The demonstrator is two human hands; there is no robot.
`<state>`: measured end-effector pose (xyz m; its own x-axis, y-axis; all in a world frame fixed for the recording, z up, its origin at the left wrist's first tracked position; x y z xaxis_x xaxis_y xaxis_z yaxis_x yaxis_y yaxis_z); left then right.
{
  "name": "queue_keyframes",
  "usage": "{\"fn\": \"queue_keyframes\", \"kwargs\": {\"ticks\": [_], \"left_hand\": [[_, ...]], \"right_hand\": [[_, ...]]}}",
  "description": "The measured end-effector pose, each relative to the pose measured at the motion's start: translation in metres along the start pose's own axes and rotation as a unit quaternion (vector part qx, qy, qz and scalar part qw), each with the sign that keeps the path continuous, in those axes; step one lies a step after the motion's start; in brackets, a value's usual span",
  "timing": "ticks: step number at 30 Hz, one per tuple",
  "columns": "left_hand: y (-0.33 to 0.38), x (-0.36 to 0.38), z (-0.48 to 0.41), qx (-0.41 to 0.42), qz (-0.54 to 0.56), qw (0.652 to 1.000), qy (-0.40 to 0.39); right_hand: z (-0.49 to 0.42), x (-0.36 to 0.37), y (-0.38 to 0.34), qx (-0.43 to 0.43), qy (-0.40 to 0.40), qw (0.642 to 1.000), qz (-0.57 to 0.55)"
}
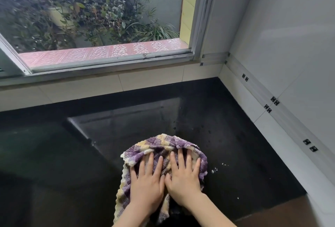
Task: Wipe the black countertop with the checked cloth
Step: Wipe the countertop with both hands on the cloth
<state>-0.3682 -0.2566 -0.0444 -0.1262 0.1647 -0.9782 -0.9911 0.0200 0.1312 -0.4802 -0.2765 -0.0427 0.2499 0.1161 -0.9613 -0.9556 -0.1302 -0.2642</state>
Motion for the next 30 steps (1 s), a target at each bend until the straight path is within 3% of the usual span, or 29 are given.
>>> {"fn": "queue_keyframes", "kwargs": {"ticks": [16,30], "left_hand": [[-0.006,-0.030,-0.125,-0.082,-0.029,0.996,-0.002],[-0.004,-0.042,-0.202,-0.092,-0.026,0.995,0.016]], "right_hand": [[-0.142,-0.016,0.003,-0.030,-0.018,0.999,0.020],[-0.220,-0.025,0.017,-0.021,-0.021,0.999,0.012]]}}
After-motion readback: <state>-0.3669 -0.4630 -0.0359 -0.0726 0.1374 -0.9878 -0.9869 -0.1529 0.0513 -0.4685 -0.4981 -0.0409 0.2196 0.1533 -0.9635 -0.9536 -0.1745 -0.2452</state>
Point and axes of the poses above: each hand's wrist, its own z-axis away from the middle knuckle, its own x-axis out of the palm, y = z × x, the point moved 10 cm from there along -z, towards the middle knuckle, and after that the axes turned 5 degrees about -z, right-handed, at the moved point
